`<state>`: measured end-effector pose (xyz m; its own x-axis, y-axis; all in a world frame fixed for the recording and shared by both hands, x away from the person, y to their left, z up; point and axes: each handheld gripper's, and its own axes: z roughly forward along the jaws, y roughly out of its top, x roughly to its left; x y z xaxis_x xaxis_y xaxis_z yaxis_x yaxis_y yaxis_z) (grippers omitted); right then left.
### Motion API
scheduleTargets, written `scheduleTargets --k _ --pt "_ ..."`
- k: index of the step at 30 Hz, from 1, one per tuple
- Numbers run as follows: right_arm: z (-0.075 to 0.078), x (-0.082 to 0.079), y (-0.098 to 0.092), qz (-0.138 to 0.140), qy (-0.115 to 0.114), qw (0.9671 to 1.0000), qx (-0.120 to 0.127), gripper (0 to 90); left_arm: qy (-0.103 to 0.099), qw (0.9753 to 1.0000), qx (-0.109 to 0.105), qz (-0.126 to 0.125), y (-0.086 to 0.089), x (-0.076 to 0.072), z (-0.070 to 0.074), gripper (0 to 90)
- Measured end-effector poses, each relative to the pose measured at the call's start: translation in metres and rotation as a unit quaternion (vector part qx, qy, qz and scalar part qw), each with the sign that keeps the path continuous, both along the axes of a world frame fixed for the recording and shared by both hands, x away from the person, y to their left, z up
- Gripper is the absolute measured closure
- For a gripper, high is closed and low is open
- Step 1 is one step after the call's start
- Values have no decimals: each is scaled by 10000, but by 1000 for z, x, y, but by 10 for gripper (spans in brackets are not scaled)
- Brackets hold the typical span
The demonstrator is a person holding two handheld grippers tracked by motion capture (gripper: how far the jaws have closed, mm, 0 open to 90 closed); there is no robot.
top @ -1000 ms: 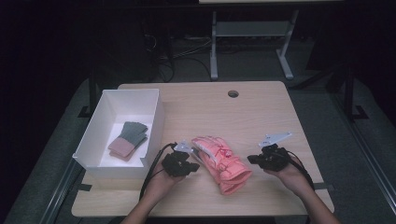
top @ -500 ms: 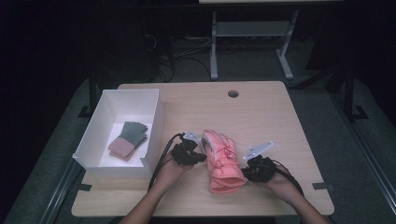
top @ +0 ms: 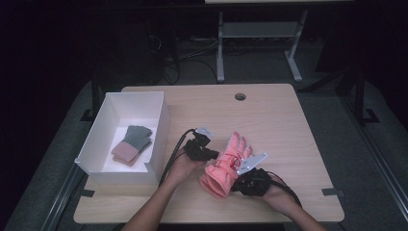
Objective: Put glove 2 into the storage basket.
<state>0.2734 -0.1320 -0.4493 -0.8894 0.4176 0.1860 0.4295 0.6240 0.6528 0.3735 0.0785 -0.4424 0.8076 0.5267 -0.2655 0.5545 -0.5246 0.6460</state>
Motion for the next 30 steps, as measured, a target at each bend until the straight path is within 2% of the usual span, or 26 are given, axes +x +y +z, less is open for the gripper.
scheduleTargets --k 2,4,6,8,13,17,19,21,28,30 --pt "0 0 1 34 -49 10000 -26 900 -17 10000 22 40 1 1 2 889" --pt "1 -1 -1 -43 15 10000 -63 900 -29 9999 -6 99 6 1 7 853" --pt "1 -2 -8 -156 15 9998 -124 900 -27 9998 -109 142 12 2 14 808" --pt "2 -3 -18 -325 42 9994 -118 894 -50 9997 -188 160 16 0 24 723" --pt "7 -8 -45 -722 -72 9973 -61 689 -127 9993 -342 -2 17 -6 49 460" --pt "7 -9 -63 -1105 -147 9937 -68 551 -171 9987 -371 -300 3 -12 58 270" --pt "6 -8 -70 -1300 -201 9913 -101 476 -107 9987 -355 -363 -5 -12 57 221" --pt "6 -6 -75 -1437 -215 9893 -111 424 -31 9989 -181 -439 -15 -10 51 176" --pt "5 -4 -81 -1696 -338 9849 -126 330 251 9983 169 -492 -35 -3 22 133" --pt "6 -4 -82 -1717 -364 9844 -120 309 365 9982 167 -455 -36 -1 15 128"
